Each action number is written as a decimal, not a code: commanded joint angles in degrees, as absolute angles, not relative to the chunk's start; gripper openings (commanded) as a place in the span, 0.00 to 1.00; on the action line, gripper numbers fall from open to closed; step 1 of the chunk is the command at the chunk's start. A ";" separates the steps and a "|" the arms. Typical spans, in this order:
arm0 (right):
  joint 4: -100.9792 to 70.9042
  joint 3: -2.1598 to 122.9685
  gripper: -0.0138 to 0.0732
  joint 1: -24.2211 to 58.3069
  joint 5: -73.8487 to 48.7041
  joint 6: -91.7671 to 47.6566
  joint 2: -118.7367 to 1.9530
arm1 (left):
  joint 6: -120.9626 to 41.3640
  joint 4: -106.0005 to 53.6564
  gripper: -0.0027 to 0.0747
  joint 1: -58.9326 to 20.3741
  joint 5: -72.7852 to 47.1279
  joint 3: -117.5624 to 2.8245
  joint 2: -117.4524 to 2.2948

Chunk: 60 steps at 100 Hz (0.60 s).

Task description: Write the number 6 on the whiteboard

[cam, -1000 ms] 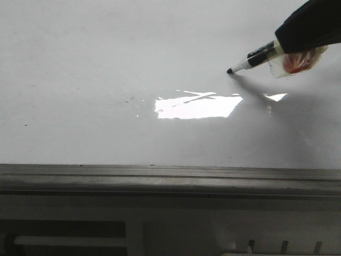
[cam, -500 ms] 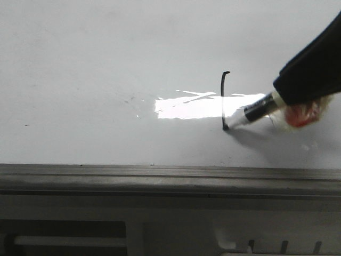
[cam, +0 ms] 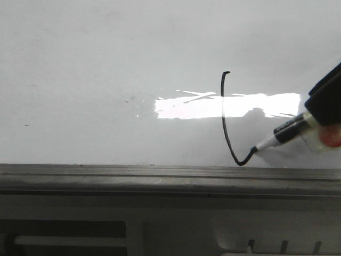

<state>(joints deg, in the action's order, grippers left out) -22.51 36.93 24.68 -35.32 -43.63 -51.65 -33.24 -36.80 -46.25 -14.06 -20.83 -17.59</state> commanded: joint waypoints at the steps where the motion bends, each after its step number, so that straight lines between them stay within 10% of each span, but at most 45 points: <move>1: -20.31 40.21 0.08 23.28 -30.09 -43.39 -50.81 | -32.81 -37.85 0.01 -46.17 -10.86 -22.35 -18.05; 60: -24.11 42.45 0.08 29.54 -28.35 -42.44 -55.32 | -32.81 -37.85 0.01 -46.17 -10.86 -22.35 -18.05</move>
